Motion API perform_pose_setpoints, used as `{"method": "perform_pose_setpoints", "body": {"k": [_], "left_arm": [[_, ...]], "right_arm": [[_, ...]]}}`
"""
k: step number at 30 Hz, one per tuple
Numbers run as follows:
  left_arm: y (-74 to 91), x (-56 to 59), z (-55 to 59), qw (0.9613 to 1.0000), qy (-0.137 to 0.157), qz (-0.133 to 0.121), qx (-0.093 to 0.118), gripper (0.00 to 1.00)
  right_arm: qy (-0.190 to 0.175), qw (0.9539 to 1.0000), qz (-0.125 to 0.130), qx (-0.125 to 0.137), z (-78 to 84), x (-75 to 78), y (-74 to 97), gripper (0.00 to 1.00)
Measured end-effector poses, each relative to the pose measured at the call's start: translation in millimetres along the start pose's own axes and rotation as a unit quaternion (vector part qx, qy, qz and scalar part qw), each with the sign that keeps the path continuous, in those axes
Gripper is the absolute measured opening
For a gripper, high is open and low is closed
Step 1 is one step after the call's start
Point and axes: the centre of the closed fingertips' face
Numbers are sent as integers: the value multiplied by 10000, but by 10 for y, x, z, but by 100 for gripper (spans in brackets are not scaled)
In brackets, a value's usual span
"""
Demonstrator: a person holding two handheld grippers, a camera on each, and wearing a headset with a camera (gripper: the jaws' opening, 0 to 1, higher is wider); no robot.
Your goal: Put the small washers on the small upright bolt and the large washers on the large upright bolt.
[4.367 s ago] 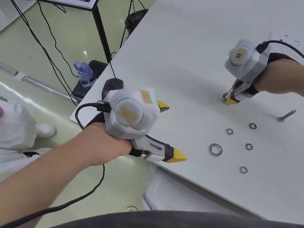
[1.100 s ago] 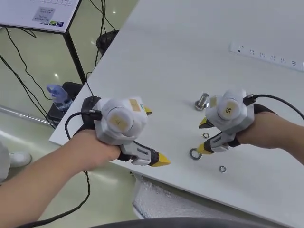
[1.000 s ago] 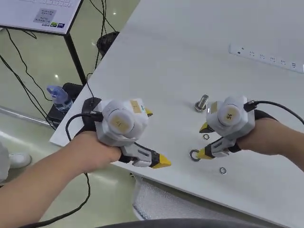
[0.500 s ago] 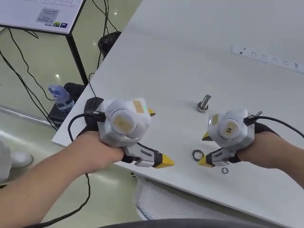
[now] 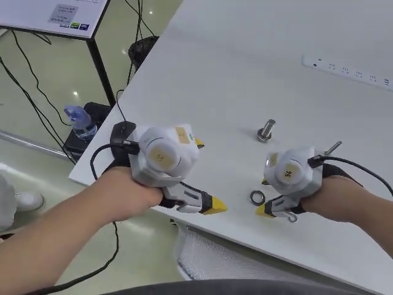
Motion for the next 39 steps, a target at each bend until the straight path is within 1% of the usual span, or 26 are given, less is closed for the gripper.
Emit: {"method": "perform_pose_setpoints", "body": {"k": [5,6,8,12,18,21,26,28,32,33,35,37,38,39], "left_arm": [[3,-5,-2,10000,-14,-8,-10,77],[5,-4,-7,10000,-5,-2,6,77],[8,-5,-11,10000,-4,-2,14,76],[10,-8,-18,10000,7,-11,39,77],[11,-13,13,10000,33,-15,31,78],[11,-7,41,10000,54,-2,25,79],[12,-7,43,9999,87,-6,54,78],[7,-2,41,10000,73,-1,47,78],[-1,-4,25,9999,95,3,78,77],[-3,-6,23,9999,102,4,79,77],[-7,-9,18,9999,109,3,85,77],[-9,-5,7,9999,108,3,95,76],[-8,-3,3,9999,106,3,99,76],[-4,2,-2,9999,117,5,100,76]], "right_arm": [[-16,10000,11,-94,40,0,-48,43],[5,10000,43,-81,32,12,-44,42],[-38,9999,41,-85,27,12,-41,42],[-10,9999,49,-106,25,4,-39,42],[12,9998,38,-179,17,1,-41,41],[-26,9998,62,-187,1,2,-46,36],[63,9996,31,-282,-8,-21,-49,33],[89,9995,50,-306,-10,-10,-52,24],[85,9990,27,-443,-18,-5,-53,24],[47,9986,31,-519,-17,1,-54,23],[113,9980,54,-625,-17,-2,-57,23],[53,9979,54,-636,-8,5,-57,22],[30,9981,44,-606,-2,12,-51,21],[-71,9986,20,-533,-2,20,-46,21]]}}
Point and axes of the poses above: the centre of the closed fingertips' face, and the gripper's own axes: y roughly backward along the fingers, x roughly to its right, z roughly out of its underside, and after that the axes turned 4 degrees about z, right-handed
